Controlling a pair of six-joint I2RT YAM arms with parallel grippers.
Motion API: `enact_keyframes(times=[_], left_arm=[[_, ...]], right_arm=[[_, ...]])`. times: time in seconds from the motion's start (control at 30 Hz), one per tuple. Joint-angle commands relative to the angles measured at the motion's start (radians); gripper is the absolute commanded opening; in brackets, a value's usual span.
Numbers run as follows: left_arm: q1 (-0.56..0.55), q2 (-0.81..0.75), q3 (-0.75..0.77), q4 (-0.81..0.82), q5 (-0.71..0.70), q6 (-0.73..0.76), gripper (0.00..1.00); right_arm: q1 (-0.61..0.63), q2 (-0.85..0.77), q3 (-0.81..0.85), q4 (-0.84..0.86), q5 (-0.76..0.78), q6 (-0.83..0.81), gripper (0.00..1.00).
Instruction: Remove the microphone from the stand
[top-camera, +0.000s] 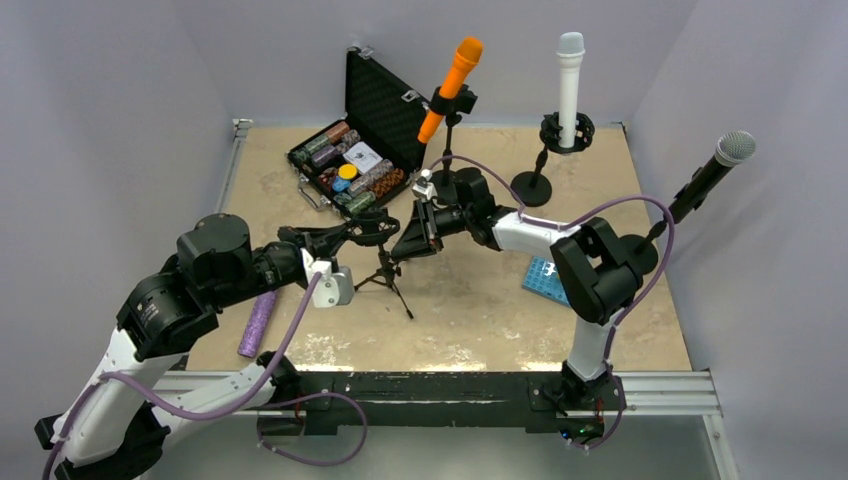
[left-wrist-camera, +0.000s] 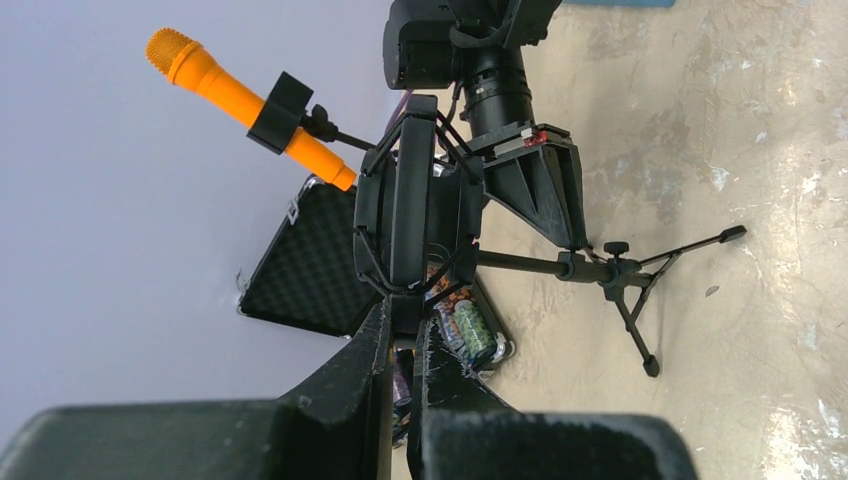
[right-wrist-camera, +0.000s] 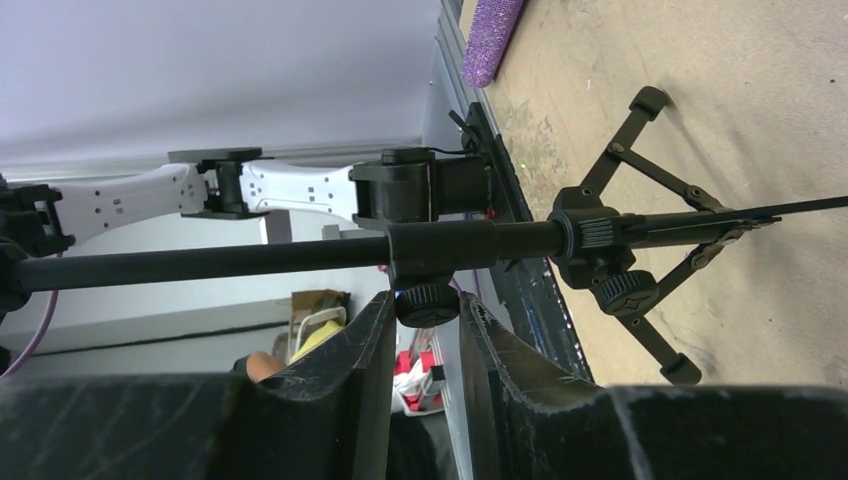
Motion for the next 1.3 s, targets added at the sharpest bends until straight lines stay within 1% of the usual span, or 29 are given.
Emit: enact_keyframes(times=[0.0,0.17,0.23,0.37,0.47,0.67,0.73,0.77,0.8,0.83,0.9,0.97,1.03,1.27], left_arm=[[-0.005,-0.02,-0.007,0.089,0.004,0.019,0.0],[-0.005,-0.018,-0.008,0.084,0.0,0.028,0.0],[-0.005,-0.017,-0.006,0.085,0.001,0.03,0.0],[-0.005,-0.013,0.003,0.082,-0.004,0.027,0.0],[-0.005,-0.014,0.002,0.076,-0.008,0.029,0.0],[-0.005,-0.019,-0.012,0.073,-0.021,0.037,0.0],[-0.004,-0.022,-0.018,0.073,-0.022,0.041,0.0],[-0.005,-0.023,-0.021,0.073,-0.023,0.041,0.0],[-0.005,-0.024,-0.023,0.072,-0.026,0.042,0.0],[-0.005,-0.025,-0.023,0.066,-0.03,0.044,0.0],[-0.004,-0.028,-0.02,0.057,-0.039,0.057,0.0],[-0.003,-0.032,-0.015,0.054,-0.046,0.066,0.0],[-0.003,-0.034,-0.003,0.053,-0.053,0.066,0.0],[-0.002,-0.041,0.021,0.037,-0.118,0.017,0.0]], right_arm=[[0.009,0.002,0.025,0.097,-0.04,0.022,0.32],[0.024,0.03,0.044,0.125,-0.067,0.032,0.32],[0.027,0.036,0.05,0.134,-0.077,0.034,0.33],[0.029,0.046,0.061,0.116,-0.078,0.03,0.41],[0.032,0.055,0.066,0.116,-0.081,0.031,0.41],[0.034,0.055,0.069,0.132,-0.091,0.029,0.26],[0.034,0.047,0.063,0.141,-0.094,0.023,0.24],[0.034,0.044,0.058,0.158,-0.098,0.02,0.2],[0.034,0.038,0.05,0.176,-0.101,0.012,0.09],[0.034,0.03,0.045,0.187,-0.104,-0.009,0.0],[0.035,0.009,0.046,0.19,-0.112,-0.092,0.0],[0.042,-0.018,0.053,0.148,-0.1,-0.224,0.0],[0.049,-0.044,0.062,0.062,-0.06,-0.383,0.0],[0.086,-0.14,0.023,-0.03,0.096,-0.773,0.0]])
